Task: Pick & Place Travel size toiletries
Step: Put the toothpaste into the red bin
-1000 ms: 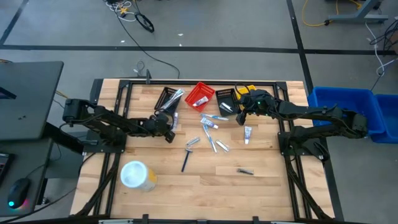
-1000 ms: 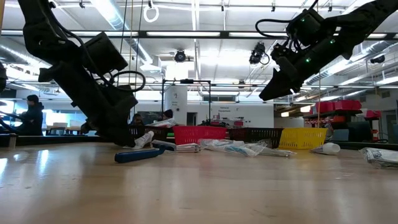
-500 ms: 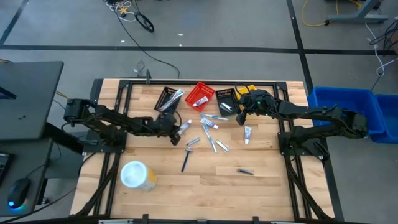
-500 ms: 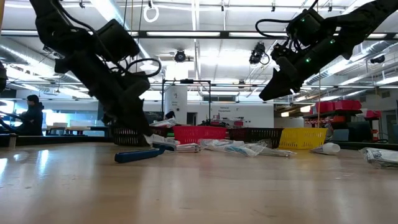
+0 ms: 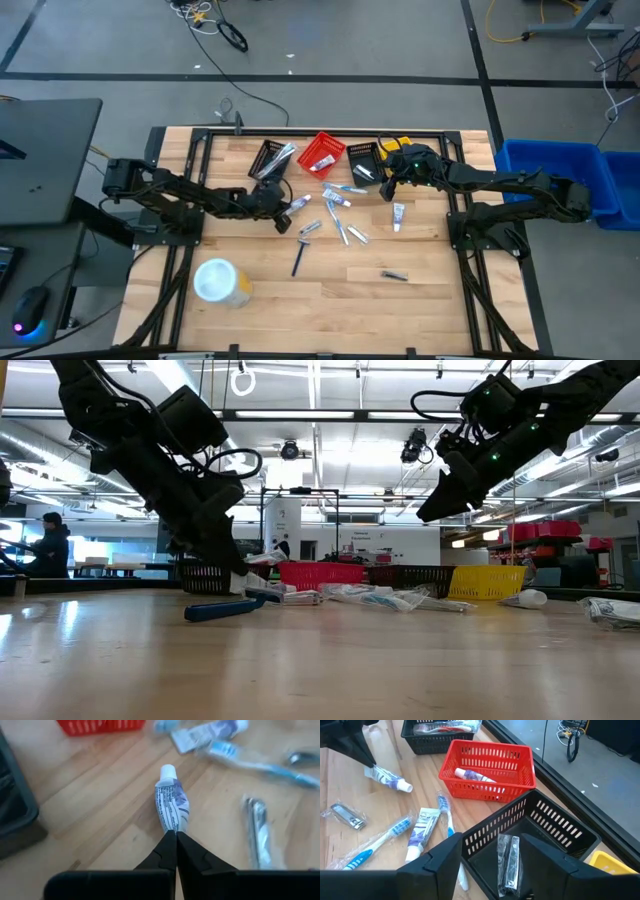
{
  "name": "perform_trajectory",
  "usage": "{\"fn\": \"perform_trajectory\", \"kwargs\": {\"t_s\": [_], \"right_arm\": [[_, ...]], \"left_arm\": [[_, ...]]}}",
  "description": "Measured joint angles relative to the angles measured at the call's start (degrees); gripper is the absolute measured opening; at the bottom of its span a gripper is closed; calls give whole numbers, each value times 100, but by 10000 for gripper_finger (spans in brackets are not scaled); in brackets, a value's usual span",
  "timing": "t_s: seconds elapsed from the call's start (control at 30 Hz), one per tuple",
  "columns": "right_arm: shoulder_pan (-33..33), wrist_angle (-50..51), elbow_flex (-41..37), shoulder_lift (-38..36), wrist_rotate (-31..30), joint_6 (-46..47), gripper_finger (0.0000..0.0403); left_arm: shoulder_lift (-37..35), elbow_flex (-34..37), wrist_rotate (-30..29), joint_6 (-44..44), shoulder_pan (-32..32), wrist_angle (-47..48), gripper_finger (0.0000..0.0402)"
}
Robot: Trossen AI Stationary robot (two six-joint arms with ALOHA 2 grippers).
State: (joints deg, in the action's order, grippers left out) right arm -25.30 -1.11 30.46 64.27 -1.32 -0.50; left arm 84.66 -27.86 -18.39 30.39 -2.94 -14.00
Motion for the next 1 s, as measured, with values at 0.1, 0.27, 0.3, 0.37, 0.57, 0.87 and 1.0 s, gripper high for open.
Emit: {"fn": "perform_trajectory", "kwargs": {"t_s": [0.1,0.27,0.3,0.37,0.57,0.87,1.0], "right_arm": [[0,-1,0,2,0,-1,214],[0,-1,0,0,0,1,213],[0,-1,0,1,0,0,211],[0,-1,0,1,0,0,205],[0,-3,0,1,-1,-1,196],[-1,-47,0,1,-2,-3,212],[0,-42,-2,1,0,-47,218]], "left_arm": [[0,-111,-2,-90,-2,-32,4],[0,-547,-289,-441,-7,-46,4],[0,-648,-381,-533,-35,-41,4],[-1,-874,-505,-700,-117,3,4],[81,-1454,-566,-1384,-511,48,3],[1167,-2423,-213,-2236,-1208,74,2],[1719,-2792,-212,-2231,-1513,246,2]]}}
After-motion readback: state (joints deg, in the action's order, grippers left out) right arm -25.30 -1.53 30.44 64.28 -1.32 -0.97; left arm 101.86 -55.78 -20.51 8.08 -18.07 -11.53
